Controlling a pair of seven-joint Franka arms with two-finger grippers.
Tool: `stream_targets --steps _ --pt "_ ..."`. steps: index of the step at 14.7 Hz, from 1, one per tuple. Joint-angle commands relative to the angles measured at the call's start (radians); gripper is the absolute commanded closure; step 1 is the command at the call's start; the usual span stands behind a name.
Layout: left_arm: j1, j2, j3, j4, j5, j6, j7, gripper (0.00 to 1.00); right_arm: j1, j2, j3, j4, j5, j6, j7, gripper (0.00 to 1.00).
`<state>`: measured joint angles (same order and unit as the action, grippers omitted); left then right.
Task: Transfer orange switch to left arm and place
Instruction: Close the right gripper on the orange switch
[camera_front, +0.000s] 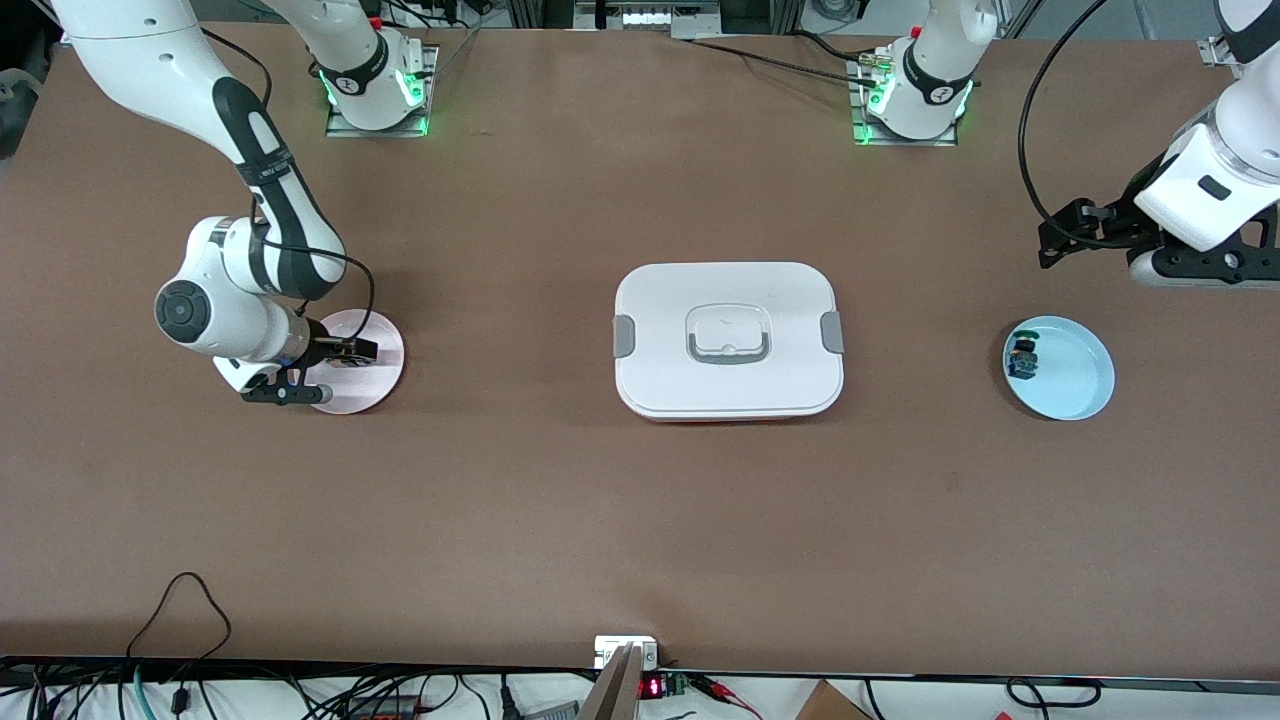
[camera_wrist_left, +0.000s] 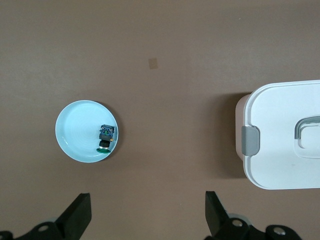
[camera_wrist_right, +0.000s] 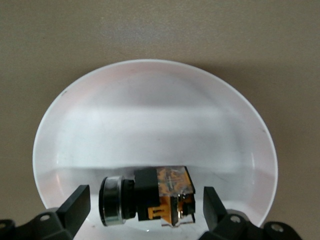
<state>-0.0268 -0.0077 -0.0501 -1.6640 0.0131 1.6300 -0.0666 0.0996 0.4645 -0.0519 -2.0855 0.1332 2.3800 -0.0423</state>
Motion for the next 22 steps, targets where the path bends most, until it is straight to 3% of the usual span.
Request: stream_targets --steps 1,9,12,14,17,18,22 --pt "0.001 -0.014 -0.001 -0.002 -0.013 -0.004 -0.012 0.00 0.005 0.003 0.001 -0.010 -0.014 0.019 -0.034 0.00" --pt "0.001 -0.014 0.001 0.000 -0.013 -0.004 -0.012 0.00 -0.003 0.006 0.001 -0.010 -0.014 0.019 -0.090 0.00" --pt "0.001 -0.014 0.001 0.000 -0.013 -0.004 -0.010 0.00 -0.004 0.006 0.001 -0.010 -0.014 0.018 -0.090 0.04" --pt "-0.001 -0.012 0.003 0.000 -0.013 -0.001 -0.010 0.00 -0.003 0.009 0.001 -0.010 -0.014 0.016 -0.099 0.21" --pt "0.001 -0.014 0.002 0.000 -0.013 -0.002 -0.010 0.00 0.000 0.008 0.001 -0.008 -0.014 0.011 -0.151 0.65" --pt "0.002 -0.012 0.003 0.000 -0.012 -0.002 -0.010 0.00 -0.003 0.006 0.001 -0.008 -0.014 0.010 -0.168 0.74" --pt "0.002 -0.012 0.003 0.000 -0.012 -0.001 -0.010 0.00 0.000 -0.007 0.001 -0.001 -0.014 0.002 -0.169 0.83"
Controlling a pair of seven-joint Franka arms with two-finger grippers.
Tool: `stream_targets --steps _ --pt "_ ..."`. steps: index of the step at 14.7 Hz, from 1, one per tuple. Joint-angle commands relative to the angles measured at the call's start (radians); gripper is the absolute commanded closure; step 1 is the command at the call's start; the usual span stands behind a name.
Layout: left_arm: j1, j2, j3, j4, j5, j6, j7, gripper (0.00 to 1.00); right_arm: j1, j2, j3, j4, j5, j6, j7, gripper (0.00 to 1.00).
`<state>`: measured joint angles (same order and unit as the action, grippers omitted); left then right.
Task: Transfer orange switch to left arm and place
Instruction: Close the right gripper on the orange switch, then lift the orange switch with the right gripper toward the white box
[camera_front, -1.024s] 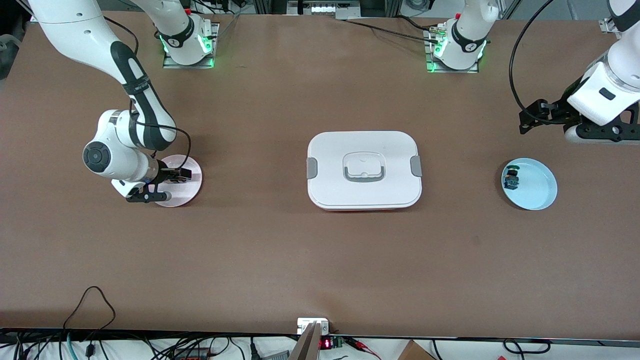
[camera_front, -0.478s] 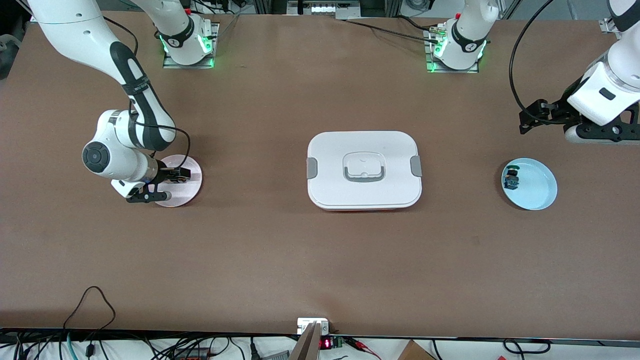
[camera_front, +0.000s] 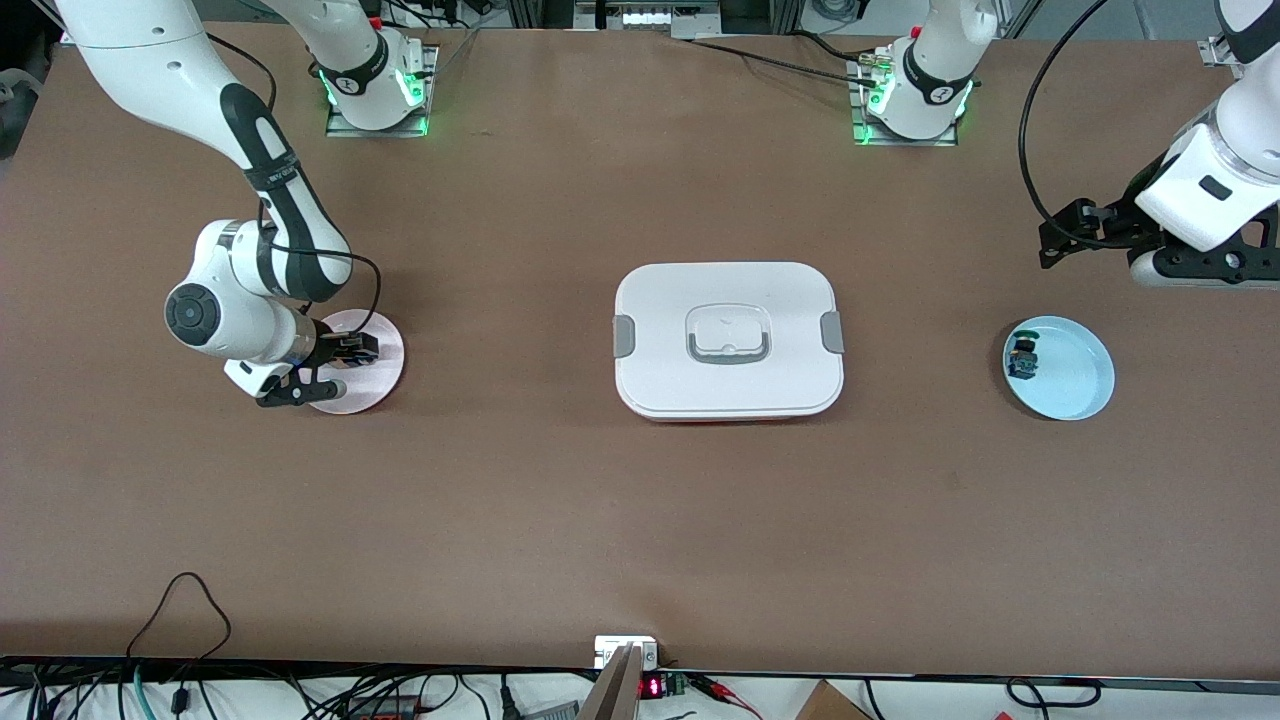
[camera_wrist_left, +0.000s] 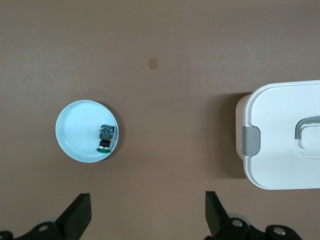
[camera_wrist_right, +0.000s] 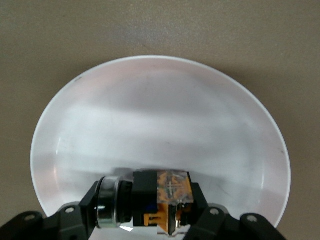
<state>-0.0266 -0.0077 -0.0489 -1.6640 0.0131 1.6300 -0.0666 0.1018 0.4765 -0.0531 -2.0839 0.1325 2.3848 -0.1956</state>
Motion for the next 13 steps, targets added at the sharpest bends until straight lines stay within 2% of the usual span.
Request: stream_targets --steps 1,5,7,13 --pt "0.004 -0.012 0.001 0.000 -0.012 -0.002 -0.010 0.00 -0.001 -0.032 0.004 0.001 -0.013 -0.021 -0.016 0.86" --pt "0.002 -0.012 0.001 0.000 -0.012 -0.001 -0.010 0.00 0.006 -0.068 0.006 0.076 -0.010 -0.162 -0.019 0.89" --pt "0.002 -0.012 0.000 0.000 -0.012 -0.001 -0.010 0.00 0.009 -0.096 0.006 0.126 -0.004 -0.243 -0.037 0.94" --pt "0.002 -0.012 0.000 0.000 -0.012 -0.001 -0.010 0.00 0.048 -0.145 0.018 0.352 0.010 -0.476 -0.074 0.98"
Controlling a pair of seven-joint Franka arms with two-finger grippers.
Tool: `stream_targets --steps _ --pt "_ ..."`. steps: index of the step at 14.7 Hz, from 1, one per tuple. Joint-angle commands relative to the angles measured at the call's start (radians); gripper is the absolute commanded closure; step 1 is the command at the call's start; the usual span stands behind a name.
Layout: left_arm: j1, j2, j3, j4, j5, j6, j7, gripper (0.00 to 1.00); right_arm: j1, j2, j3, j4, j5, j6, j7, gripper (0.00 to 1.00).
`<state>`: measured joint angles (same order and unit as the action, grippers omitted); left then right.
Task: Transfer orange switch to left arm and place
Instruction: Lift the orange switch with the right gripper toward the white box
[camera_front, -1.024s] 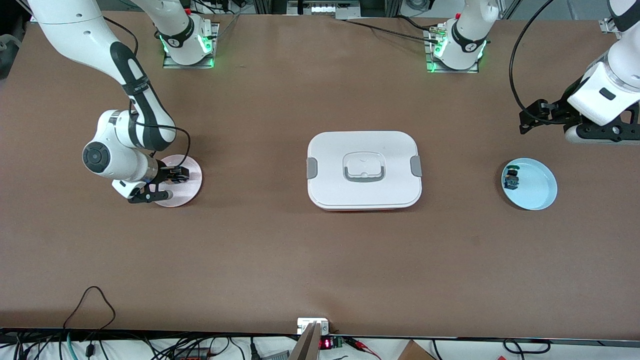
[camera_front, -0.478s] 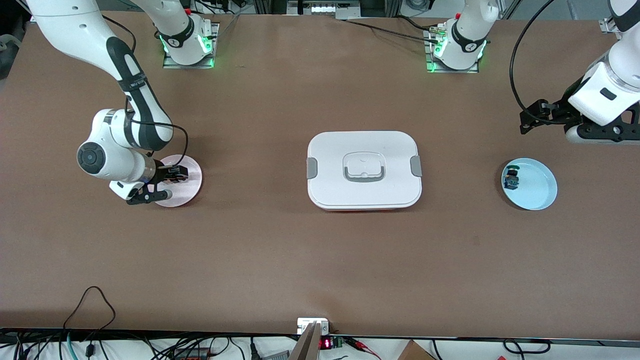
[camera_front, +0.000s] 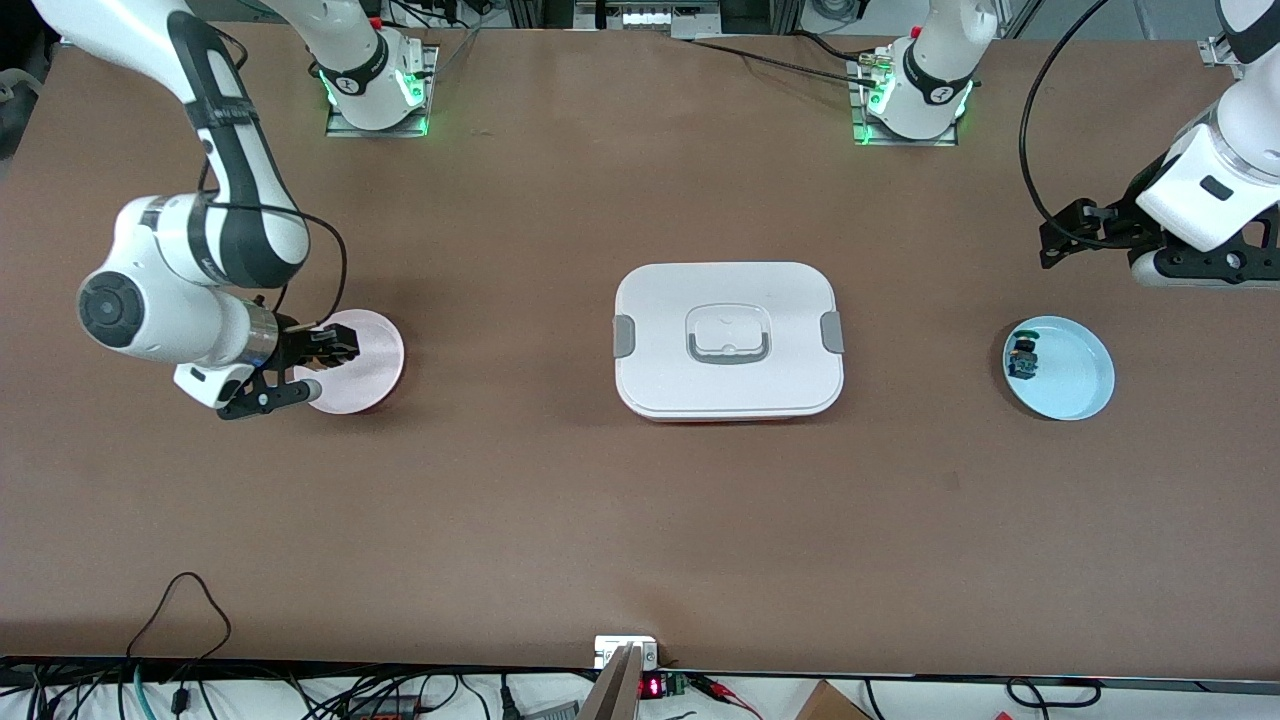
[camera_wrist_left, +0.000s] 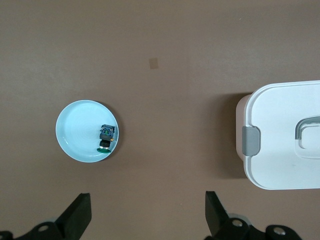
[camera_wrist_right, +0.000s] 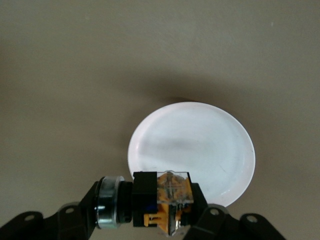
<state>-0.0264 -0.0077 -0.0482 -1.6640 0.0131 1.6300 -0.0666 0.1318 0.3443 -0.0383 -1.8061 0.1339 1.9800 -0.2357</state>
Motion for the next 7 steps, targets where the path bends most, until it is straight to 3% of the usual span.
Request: stream_targets --steps 1,7 --pt "0.002 -0.012 -0.001 0.000 -0.012 -0.001 -0.010 0.00 0.028 -0.017 0.014 0.102 0.019 -0.078 -0.042 0.98" --pt "0.003 -0.012 0.001 0.000 -0.012 -0.001 -0.010 0.00 0.035 -0.071 0.084 0.192 0.127 -0.113 -0.118 1.00"
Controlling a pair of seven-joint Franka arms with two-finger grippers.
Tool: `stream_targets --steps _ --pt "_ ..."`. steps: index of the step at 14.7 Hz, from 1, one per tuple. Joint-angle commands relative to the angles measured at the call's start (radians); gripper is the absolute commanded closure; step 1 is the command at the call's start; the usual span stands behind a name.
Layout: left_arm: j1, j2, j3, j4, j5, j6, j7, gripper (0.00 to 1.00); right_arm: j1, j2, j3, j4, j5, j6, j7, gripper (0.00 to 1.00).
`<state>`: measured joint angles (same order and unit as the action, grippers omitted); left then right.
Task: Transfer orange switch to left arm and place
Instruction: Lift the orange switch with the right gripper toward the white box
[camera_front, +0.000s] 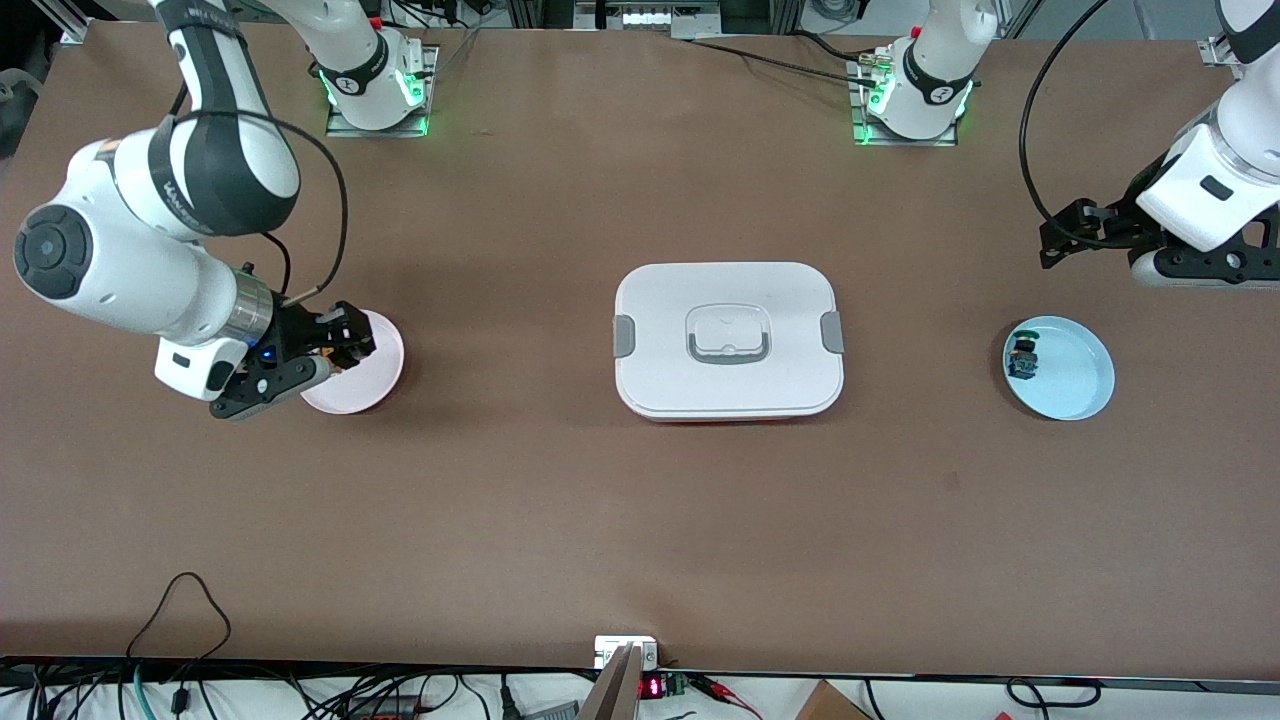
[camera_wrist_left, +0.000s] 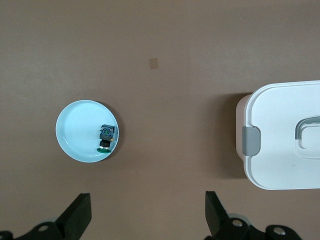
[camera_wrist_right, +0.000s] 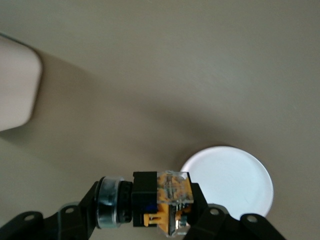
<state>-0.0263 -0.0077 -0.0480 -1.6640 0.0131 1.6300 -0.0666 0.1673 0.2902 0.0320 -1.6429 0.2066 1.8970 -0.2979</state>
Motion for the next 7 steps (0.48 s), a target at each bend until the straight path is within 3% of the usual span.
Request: stream_targets --steps 1,7 --pt "0.002 -0.012 0.000 0.000 -0.012 -0.001 -0.010 0.00 0.010 -0.022 0.014 0.034 0.083 -0.039 -0.076 1.00" --pt "0.002 -0.012 0.000 0.000 -0.013 -0.001 -0.010 0.00 0.047 -0.022 0.016 0.031 0.295 -0.053 -0.494 1.00"
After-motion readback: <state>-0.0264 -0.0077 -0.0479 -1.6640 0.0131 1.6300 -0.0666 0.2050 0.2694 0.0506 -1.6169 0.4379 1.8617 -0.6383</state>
